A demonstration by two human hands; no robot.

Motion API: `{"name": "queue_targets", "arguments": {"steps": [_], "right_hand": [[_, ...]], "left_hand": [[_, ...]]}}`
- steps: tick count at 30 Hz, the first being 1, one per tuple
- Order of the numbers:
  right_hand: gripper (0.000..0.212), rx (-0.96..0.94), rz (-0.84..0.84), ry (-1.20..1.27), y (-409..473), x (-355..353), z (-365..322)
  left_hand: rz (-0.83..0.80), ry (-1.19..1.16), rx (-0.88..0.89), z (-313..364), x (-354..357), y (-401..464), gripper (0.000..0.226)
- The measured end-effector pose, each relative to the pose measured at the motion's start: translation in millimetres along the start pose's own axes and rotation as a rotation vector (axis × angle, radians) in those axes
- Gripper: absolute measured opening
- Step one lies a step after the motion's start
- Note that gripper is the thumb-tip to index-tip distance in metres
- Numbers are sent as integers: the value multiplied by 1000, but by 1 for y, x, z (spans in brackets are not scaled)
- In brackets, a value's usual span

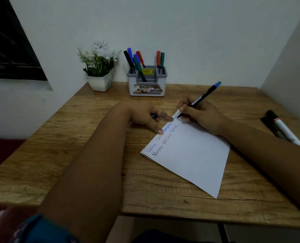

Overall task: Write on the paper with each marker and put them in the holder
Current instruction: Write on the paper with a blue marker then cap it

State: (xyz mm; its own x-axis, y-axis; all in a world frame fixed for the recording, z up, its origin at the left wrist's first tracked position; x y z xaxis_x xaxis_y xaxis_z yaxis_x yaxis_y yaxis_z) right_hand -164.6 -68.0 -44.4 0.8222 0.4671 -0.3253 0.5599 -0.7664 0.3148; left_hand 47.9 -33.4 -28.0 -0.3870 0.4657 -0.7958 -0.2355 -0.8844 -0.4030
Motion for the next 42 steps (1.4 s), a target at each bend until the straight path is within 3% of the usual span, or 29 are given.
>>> {"name": "queue_targets", "arguments": {"steps": [4,15,34,42], "right_hand": [[6,15,-108,-39,-1,0,-3],[10,-39,-43,-282,-2,-2,-3],[3,-27,-57,-308,2,-6,5],[9,-18,-35,-213,4,-7,10]], "left_hand": [[-6,7,-1,0,-1,0,63],[-20,-4,-23,2,1,-2,64],[-23,-15,-16,0,1,-1,64],[-20,-7,-25,3,1,-3,64]]}}
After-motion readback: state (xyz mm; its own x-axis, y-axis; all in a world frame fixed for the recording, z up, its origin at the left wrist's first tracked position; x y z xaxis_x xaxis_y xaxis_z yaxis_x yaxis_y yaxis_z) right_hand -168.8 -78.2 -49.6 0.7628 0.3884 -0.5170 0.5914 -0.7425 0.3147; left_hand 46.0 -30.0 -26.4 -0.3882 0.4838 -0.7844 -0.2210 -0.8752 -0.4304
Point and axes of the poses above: each hand's wrist, its own y-axis towards the middle knuckle, its own x-axis out of the palm, z = x × y, the point moved 2 cm from there along y, towards the middle knuckle, and after that the axes turned 8 degrees about -x, right-handed, at the moved point
